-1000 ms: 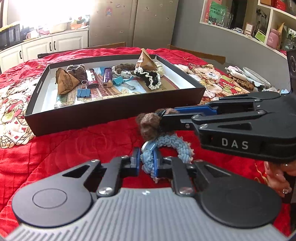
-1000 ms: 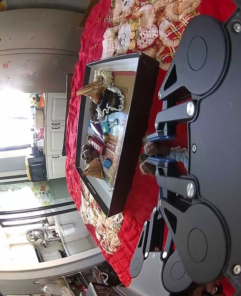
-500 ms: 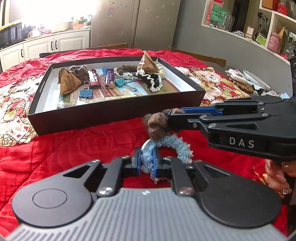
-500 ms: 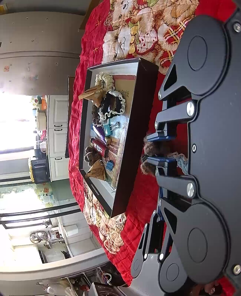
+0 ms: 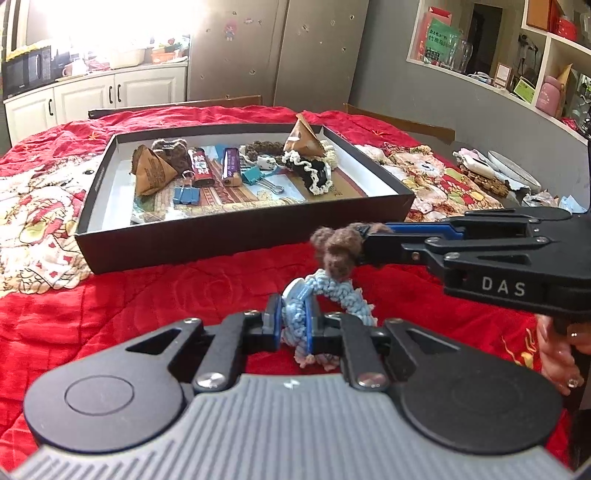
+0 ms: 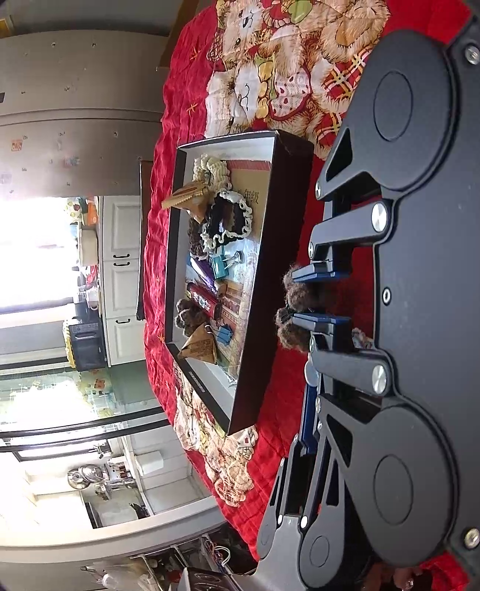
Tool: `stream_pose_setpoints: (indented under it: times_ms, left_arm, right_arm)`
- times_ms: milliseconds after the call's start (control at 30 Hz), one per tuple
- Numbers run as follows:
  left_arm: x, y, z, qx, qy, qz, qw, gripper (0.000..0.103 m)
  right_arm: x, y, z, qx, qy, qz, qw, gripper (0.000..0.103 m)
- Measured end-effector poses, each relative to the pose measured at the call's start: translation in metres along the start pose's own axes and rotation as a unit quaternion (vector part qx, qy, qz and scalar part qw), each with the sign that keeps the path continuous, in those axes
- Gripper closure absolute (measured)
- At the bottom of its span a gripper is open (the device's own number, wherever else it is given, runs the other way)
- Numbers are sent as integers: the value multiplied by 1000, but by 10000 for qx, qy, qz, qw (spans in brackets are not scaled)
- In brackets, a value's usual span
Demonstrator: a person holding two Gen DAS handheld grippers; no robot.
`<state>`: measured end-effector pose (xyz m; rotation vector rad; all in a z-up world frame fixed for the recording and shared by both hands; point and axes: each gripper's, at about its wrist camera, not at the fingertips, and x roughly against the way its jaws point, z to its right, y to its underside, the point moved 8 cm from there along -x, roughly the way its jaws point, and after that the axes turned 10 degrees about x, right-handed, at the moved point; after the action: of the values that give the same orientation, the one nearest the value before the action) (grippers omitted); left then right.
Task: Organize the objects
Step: 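Lift and carry the blue ring in the left gripper toward the box while the right carries the pompom, then lower the blue ring over the box while the right gripper releases the pompom inside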
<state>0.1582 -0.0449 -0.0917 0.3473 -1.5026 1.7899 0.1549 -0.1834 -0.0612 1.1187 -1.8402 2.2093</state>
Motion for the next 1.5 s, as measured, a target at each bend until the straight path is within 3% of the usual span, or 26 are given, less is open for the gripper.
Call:
stream_pose_setpoints:
  times_ms: [400, 567, 933, 1000, 1067, 1200, 1500]
  left_arm:
    - [24, -18, -5, 2, -7, 297, 9996, 88]
    - [39, -37, -7, 13, 5, 544, 9985, 88]
    - [45, -51, -21, 86, -176, 706, 9973, 88]
    - [44, -49, -24, 131, -197, 685, 9974, 88]
    - [43, -47, -27, 184, -211, 663, 9974, 88]
    - [43, -46, -32, 230, -241, 663, 9972, 88]
    - [46, -45, -36, 287, -253, 687, 9969, 88]
  right_arm:
    - [19, -9, 3, 18, 91, 157, 9998, 87]
    - [28, -21, 4, 76, 94, 291, 9995, 101]
    - [25, -23, 5, 158, 79, 189, 9997, 101]
    - [23, -18, 2, 130, 81, 136, 9998, 88]
    - [21, -12, -5, 183, 145, 132, 9996, 47]
    - [12, -1, -29, 359, -40, 26, 9993, 42]
    - [-16, 16, -45, 497, 125, -467, 9976, 44]
